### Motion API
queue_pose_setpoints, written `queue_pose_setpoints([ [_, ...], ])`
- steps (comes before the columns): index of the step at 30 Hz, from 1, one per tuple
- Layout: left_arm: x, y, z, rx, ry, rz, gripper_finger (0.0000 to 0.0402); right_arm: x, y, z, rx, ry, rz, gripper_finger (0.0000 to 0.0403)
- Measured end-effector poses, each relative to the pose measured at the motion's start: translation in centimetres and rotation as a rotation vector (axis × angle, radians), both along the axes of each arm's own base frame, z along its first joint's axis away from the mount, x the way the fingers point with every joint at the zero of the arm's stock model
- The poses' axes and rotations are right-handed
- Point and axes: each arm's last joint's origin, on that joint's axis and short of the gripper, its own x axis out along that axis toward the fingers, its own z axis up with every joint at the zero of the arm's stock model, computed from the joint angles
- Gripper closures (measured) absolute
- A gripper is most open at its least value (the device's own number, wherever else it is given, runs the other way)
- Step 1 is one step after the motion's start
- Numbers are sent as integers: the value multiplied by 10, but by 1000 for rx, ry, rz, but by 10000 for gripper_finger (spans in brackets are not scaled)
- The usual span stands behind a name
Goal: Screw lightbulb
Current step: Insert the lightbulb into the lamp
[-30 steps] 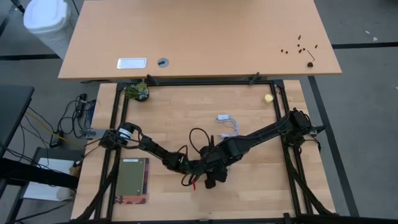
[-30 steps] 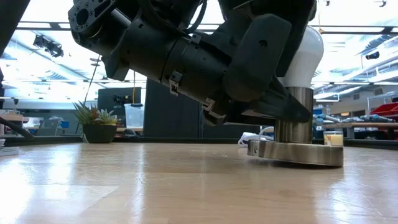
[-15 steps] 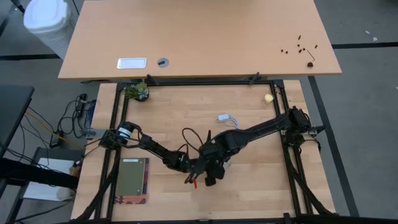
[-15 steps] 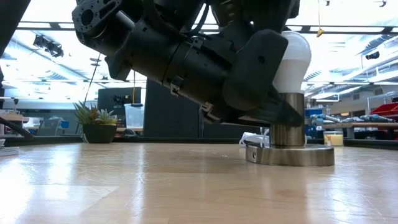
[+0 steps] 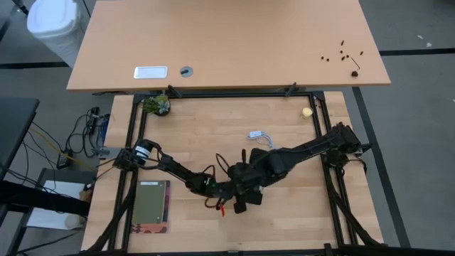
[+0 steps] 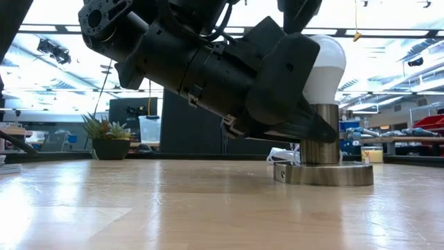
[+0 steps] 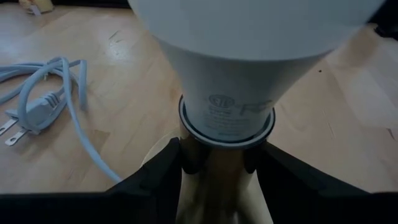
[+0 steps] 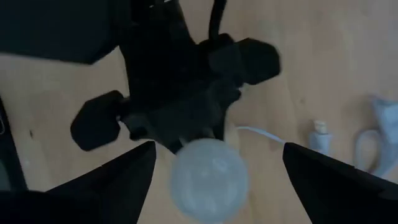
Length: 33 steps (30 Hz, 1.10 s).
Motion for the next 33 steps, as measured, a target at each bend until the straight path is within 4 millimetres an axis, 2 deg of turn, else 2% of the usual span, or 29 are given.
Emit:
queue_pose_setpoints([
  [8, 0, 0, 0, 1, 2, -8, 212, -36, 22, 29, -85, -63, 60, 46],
  [14, 0, -1, 0, 2, 2, -10, 212, -69, 36, 32, -192, -84, 49, 46],
  [18, 0, -1, 0, 1, 1, -10, 212, -87, 45, 24, -248, -131, 37, 47],
  [21, 0, -1, 0, -2, -8, -10, 212, -103, 52, 13, -292, -178, 23, 51],
  [25, 0, -1, 0, -4, -14, -10, 212, -124, 60, -13, -313, -287, -16, 57],
  [29, 1, 1, 0, -6, -16, -7, 212, -144, 65, -47, -303, -409, -68, 61],
  [33, 1, 1, 1, -6, -17, -7, 212, -153, 67, -81, -286, -496, -91, 64],
])
